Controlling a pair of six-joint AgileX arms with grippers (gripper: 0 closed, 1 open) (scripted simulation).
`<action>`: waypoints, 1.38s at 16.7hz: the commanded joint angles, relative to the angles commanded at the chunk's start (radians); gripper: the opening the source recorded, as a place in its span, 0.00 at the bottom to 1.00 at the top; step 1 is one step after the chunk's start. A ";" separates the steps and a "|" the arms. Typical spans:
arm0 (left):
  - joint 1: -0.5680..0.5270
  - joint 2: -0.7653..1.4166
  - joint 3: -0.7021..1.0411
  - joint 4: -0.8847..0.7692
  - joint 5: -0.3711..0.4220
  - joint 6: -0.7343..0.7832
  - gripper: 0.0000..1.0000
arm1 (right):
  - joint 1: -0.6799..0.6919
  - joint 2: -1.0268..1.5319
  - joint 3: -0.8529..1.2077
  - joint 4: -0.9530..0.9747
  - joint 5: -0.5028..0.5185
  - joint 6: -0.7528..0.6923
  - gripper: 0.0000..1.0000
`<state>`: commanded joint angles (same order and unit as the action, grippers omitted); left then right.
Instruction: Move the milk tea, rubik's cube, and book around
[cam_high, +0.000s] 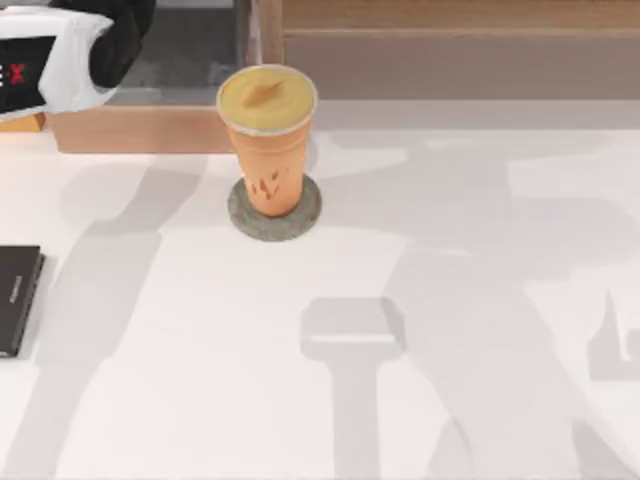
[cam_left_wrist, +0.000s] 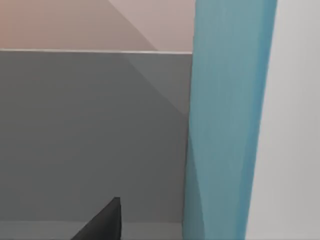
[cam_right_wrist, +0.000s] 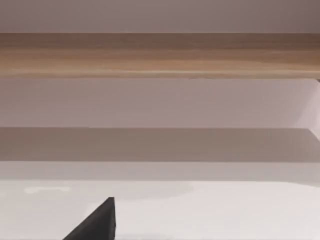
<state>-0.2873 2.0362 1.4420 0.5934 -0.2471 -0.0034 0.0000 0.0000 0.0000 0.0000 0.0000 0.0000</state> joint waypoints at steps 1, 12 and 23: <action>0.000 0.000 0.000 0.000 0.000 0.000 0.77 | 0.000 0.000 0.000 0.000 0.000 0.000 1.00; 0.000 0.000 0.000 0.000 0.000 0.000 0.00 | 0.000 0.000 0.000 0.000 0.000 0.000 1.00; 0.023 -0.026 -0.006 0.010 -0.009 -0.013 0.00 | 0.000 0.000 0.000 0.000 0.000 0.000 1.00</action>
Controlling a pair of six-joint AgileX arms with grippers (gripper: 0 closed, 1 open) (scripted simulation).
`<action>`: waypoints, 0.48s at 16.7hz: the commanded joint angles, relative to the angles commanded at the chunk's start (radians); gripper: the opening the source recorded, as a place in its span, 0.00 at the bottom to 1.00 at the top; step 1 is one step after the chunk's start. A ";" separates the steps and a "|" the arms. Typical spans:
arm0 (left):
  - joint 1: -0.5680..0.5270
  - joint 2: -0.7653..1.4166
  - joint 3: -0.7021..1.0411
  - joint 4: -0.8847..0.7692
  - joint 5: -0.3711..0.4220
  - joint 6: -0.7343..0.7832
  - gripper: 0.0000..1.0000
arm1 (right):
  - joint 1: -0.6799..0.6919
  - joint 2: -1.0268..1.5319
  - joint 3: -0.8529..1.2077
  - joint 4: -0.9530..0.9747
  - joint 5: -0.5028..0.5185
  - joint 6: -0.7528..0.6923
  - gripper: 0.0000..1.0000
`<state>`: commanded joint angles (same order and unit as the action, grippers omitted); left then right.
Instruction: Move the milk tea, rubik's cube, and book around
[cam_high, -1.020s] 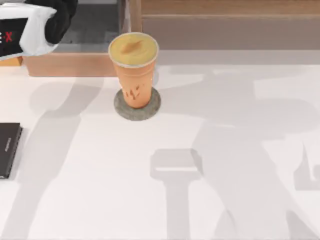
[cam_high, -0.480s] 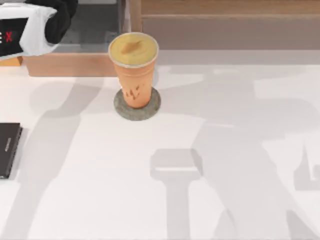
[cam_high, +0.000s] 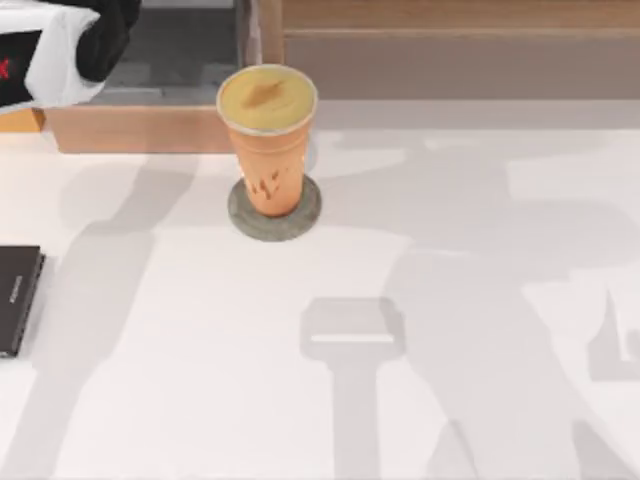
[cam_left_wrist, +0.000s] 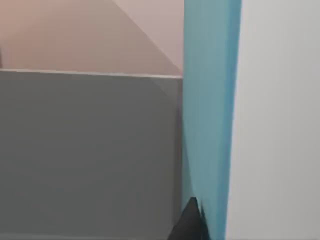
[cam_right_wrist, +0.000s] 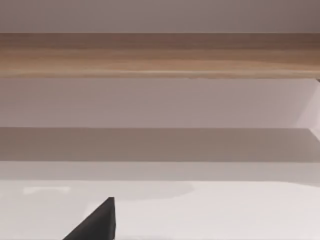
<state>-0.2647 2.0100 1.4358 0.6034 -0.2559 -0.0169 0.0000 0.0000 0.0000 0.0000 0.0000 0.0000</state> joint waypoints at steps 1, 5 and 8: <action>0.005 -0.017 0.003 0.007 -0.002 -0.010 0.00 | 0.000 0.000 0.000 0.000 0.000 0.000 1.00; 0.009 -0.069 0.013 0.004 0.001 -0.035 0.00 | 0.000 0.000 0.000 0.000 0.000 0.000 1.00; -0.001 -0.048 -0.008 -0.021 0.001 -0.013 0.00 | 0.000 0.000 0.000 0.000 0.000 0.000 1.00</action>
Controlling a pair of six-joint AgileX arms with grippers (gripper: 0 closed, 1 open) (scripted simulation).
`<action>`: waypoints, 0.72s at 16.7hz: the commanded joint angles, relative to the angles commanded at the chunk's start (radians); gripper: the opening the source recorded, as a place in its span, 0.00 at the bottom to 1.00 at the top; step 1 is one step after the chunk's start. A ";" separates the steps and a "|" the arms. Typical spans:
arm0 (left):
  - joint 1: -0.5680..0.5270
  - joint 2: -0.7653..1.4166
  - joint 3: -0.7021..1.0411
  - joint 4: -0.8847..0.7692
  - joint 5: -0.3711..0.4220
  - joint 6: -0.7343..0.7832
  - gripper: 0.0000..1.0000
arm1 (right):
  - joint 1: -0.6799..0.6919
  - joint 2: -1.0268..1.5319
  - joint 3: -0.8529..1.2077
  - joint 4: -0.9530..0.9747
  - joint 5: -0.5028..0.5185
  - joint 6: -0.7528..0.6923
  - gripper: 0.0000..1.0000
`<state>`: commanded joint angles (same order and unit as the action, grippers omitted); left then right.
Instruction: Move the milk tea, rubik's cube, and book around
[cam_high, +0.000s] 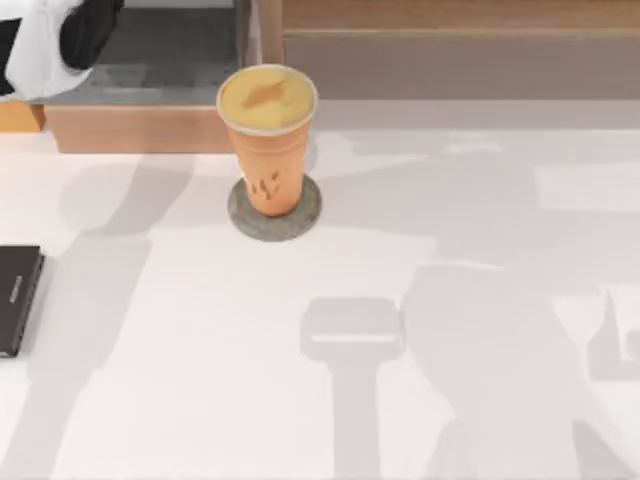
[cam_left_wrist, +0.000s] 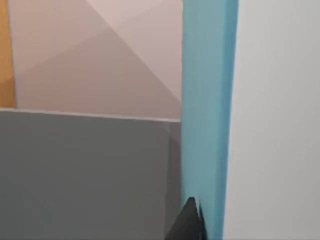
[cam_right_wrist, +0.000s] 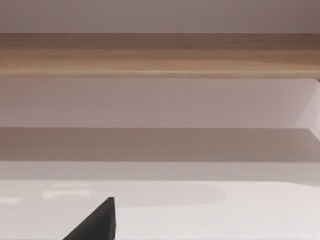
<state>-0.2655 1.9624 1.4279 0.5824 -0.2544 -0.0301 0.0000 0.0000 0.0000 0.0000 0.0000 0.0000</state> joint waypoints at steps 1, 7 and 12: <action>-0.009 0.011 -0.009 -0.006 0.000 0.012 0.00 | 0.000 0.000 0.000 0.000 0.000 0.000 1.00; -0.023 0.023 -0.012 -0.007 0.000 0.029 0.00 | 0.000 0.000 0.000 0.000 0.000 0.000 1.00; 0.012 -0.069 -0.094 0.056 0.098 0.134 0.00 | 0.000 0.000 0.000 0.000 0.000 0.000 1.00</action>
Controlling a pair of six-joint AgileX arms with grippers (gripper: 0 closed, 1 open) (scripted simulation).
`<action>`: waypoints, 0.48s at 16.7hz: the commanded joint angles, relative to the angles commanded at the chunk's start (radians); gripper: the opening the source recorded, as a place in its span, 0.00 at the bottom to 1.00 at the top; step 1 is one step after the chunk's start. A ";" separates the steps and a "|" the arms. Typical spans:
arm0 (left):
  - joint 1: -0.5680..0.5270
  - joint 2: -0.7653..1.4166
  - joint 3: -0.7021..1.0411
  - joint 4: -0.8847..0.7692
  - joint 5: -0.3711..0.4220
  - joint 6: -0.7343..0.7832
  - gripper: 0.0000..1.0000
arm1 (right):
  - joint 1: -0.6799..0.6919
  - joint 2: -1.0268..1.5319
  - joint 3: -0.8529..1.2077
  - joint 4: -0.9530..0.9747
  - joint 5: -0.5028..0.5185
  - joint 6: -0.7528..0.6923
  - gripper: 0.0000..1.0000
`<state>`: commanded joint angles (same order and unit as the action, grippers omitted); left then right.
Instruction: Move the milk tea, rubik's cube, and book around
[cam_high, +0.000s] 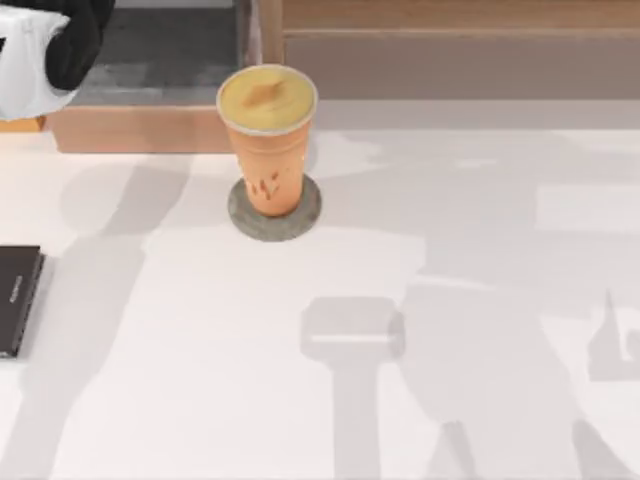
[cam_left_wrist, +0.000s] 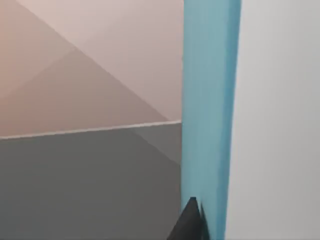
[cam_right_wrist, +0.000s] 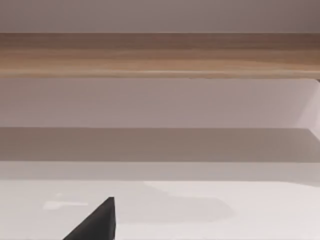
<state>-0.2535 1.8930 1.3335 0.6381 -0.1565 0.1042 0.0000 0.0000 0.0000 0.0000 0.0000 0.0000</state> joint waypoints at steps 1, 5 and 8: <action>0.018 -0.039 -0.039 0.026 0.045 0.053 0.00 | 0.000 0.000 0.000 0.000 0.000 0.000 1.00; 0.125 -0.217 -0.251 0.130 0.265 0.369 0.00 | 0.000 0.000 0.000 0.000 0.000 0.000 1.00; 0.236 -0.341 -0.445 0.186 0.437 0.703 0.00 | 0.000 0.000 0.000 0.000 0.000 0.000 1.00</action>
<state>-0.0177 1.5518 0.8890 0.8239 0.2803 0.8068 0.0000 0.0000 0.0000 0.0000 0.0000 0.0000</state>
